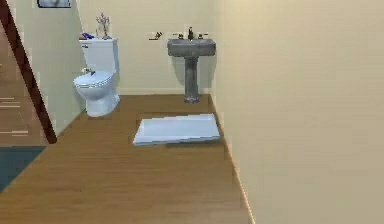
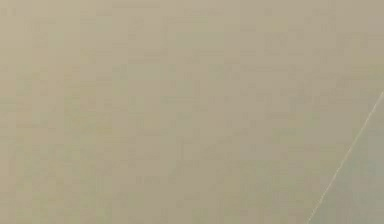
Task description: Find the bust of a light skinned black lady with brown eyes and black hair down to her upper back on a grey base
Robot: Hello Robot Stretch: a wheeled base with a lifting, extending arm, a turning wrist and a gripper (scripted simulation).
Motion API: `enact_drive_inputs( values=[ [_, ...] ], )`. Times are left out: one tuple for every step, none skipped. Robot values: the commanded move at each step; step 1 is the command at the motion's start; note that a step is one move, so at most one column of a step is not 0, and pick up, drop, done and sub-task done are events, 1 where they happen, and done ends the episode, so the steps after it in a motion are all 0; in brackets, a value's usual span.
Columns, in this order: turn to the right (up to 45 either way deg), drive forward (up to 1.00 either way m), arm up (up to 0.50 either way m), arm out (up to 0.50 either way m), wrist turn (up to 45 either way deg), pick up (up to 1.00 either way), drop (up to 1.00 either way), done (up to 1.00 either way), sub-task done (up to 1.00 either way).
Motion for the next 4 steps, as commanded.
enact_drive_inputs(
  values=[
    [0.0, 0.3, 0.0, 0.0, 0.0, 0.0, 0.0, 0.0, 0.0],
    [-45.0, 0.0, 0.0, 0.0, 0.0, 0.0, 0.0, 0.0, 0.0],
    [-3.0, 0.0, 0.0, 0.0, 0.0, 0.0, 0.0, 0.0, 0.0],
    [0.0, 0.7, 0.0, 0.0, 0.0, 0.0, 0.0, 0.0, 0.0]
  ],
)
